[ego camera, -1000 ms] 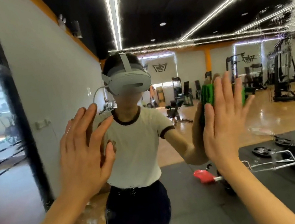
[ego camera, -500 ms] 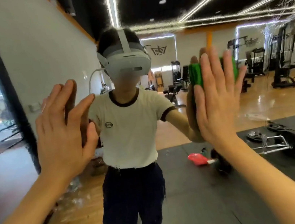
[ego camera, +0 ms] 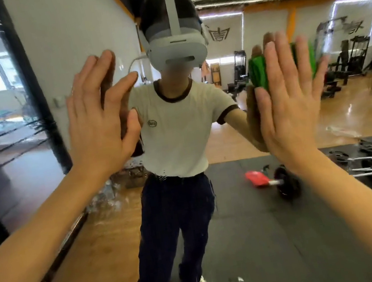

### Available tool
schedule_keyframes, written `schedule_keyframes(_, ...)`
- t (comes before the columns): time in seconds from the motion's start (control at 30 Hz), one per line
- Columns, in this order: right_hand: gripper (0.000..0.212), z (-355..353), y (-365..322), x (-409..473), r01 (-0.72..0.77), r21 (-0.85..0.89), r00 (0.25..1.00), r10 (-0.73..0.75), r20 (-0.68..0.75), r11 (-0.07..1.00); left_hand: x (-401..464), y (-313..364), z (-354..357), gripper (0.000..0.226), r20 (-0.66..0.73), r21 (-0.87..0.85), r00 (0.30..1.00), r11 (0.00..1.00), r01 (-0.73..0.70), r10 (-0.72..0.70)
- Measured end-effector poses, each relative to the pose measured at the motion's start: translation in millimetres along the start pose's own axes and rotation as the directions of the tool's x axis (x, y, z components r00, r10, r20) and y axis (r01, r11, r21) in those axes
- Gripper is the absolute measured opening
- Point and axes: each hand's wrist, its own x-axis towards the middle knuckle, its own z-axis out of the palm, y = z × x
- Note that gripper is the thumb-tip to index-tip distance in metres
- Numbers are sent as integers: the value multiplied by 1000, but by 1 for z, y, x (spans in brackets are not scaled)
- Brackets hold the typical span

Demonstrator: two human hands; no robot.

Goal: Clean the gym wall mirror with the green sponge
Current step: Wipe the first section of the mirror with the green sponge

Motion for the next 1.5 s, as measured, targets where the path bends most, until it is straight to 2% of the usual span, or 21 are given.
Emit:
schedule_keyframes(0.1, 59, -2, -2, -68, 172, -26, 980, -168, 109, 985, -2, -2, 1, 41, 2, 3, 1000, 1000, -3, 3)
schedule_keyframes(0.2, 75, -17, 14, -155, 465, -76, 855, -425, 297, 882, -3, -2, 2, 41, 5, 13, 1000, 1000, -4, 4)
schedule_keyframes(0.27, 71, -24, 26, -157, 569, -82, 789, -515, 335, 818, -4, -3, 2, 41, -1, 19, 1000, 1000, 1, -1)
schedule_keyframes(0.33, 63, -21, 31, -115, 521, -77, 830, -484, 276, 850, -5, -3, 2, 42, -4, 20, 1000, 1000, 3, -3)
schedule_keyframes(0.43, 53, -9, 23, -33, 180, -47, 981, -176, 80, 983, -5, -4, 2, 43, -9, 9, 1000, 1000, -3, 3)
schedule_keyframes(0.5, 50, -5, 15, -24, 53, -12, 999, -52, 15, 999, -5, -4, 2, 42, -12, 5, 1000, 1000, -6, 6)
schedule_keyframes(0.6, 58, -12, 17, -102, 187, -17, 968, -181, 173, 982, -5, -4, 2, 43, -13, 5, 1000, 1000, -10, 10)
schedule_keyframes(0.67, 60, -24, 30, -161, 390, -33, 879, -362, 311, 920, -5, -3, 2, 43, -12, 7, 1000, 1000, -12, 12)
schedule_keyframes(0.77, 57, -31, 42, -159, 544, -41, 792, -497, 354, 838, -5, -5, 2, 42, -11, 18, 1000, 1000, -12, 12)
schedule_keyframes(0.83, 57, -24, 34, -109, 460, -38, 859, -434, 271, 887, -5, -5, 1, 42, -17, 21, 1000, 1000, -11, 12)
schedule_keyframes(0.93, 51, -8, 13, -24, 168, -37, 984, -165, 69, 985, -5, -4, 1, 42, -13, 11, 1000, 1000, -14, 14)
schedule_keyframes(0.97, 51, -3, 6, -12, 114, -31, 993, -113, 30, 993, -3, -4, 0, 42, -3, 6, 1000, 1000, -13, 13)
schedule_keyframes(1.03, 51, -1, -1, -28, 156, -39, 987, -154, 52, 987, -4, -4, -4, 44, 35, -11, 999, 1000, -7, 7)
schedule_keyframes(1.1, 64, -6, 3, -90, 322, -53, 932, -306, 193, 945, -13, -4, -12, 46, 74, -26, 997, 1000, 0, 2)
schedule_keyframes(1.17, 76, -20, 16, -155, 518, -27, 808, -478, 345, 855, -33, -1, -20, 48, 130, -46, 991, 999, 9, -3)
schedule_keyframes(1.23, 79, -28, 24, -168, 641, 18, 695, -590, 410, 767, -58, 2, -28, 50, 205, -48, 979, 999, 17, -7)
schedule_keyframes(1.27, 77, -28, 25, -154, 666, 30, 674, -618, 405, 746, -67, 1, -30, 52, 232, -39, 973, 999, 24, -14)
schedule_keyframes(1.3, 75, -24, 23, -130, 656, 22, 696, -615, 371, 755, -74, 1, -32, 53, 247, -28, 969, 999, 31, -24)
schedule_keyframes(1.33, 71, -17, 17, -98, 601, -8, 761, -570, 309, 799, -77, -1, -32, 54, 253, -21, 967, 999, 40, -34)
schedule_keyframes(1.43, 52, 3, -10, -4, 265, -53, 962, -260, 78, 963, -79, -1, -30, 54, 256, -25, 966, 998, 52, -44)
schedule_keyframes(1.5, 50, 9, -26, 6, 150, -46, 989, -149, 18, 988, -78, -1, -29, 54, 263, -27, 964, 998, 52, -43)
